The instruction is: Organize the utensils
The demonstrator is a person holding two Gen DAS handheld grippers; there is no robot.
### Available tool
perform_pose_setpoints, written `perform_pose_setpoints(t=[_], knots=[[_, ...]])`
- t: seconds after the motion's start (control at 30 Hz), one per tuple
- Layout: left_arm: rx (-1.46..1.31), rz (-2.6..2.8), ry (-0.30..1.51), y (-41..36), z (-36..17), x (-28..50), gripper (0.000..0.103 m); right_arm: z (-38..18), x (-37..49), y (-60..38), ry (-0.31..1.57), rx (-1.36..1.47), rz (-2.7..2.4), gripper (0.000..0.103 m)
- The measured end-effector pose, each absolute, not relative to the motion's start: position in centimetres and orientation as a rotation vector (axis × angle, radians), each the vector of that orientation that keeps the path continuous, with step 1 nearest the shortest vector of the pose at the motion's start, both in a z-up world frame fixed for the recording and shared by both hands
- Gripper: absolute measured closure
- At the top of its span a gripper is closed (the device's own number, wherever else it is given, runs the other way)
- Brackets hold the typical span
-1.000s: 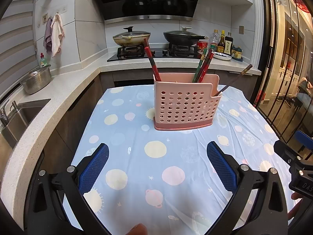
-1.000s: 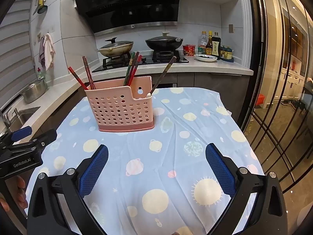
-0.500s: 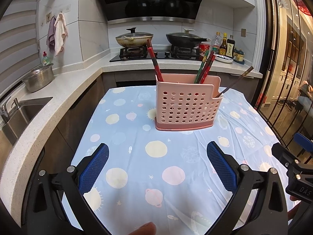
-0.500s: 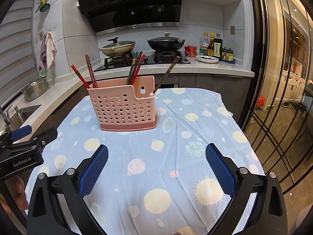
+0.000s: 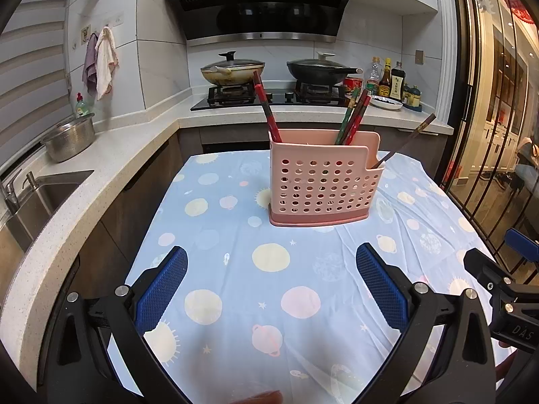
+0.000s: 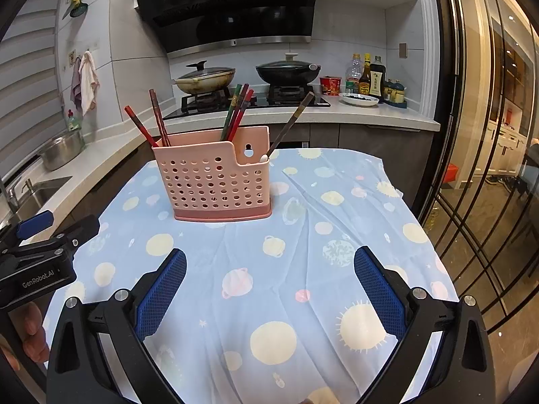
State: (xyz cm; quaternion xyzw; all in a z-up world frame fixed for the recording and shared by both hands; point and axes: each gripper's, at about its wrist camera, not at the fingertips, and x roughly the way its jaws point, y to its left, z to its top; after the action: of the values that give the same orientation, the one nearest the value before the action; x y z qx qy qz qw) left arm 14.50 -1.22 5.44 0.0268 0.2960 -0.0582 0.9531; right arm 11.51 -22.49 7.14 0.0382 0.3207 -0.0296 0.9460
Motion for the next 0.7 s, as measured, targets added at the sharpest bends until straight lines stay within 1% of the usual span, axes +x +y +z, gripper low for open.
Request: perform_pose_setpoints(t=[0.7], knots=[[0.042,-0.091,0.605,-0.66,5.13,14.73,0.007,6.89,11.52,-22.52,0.659,0.083,-0.059,0.007]])
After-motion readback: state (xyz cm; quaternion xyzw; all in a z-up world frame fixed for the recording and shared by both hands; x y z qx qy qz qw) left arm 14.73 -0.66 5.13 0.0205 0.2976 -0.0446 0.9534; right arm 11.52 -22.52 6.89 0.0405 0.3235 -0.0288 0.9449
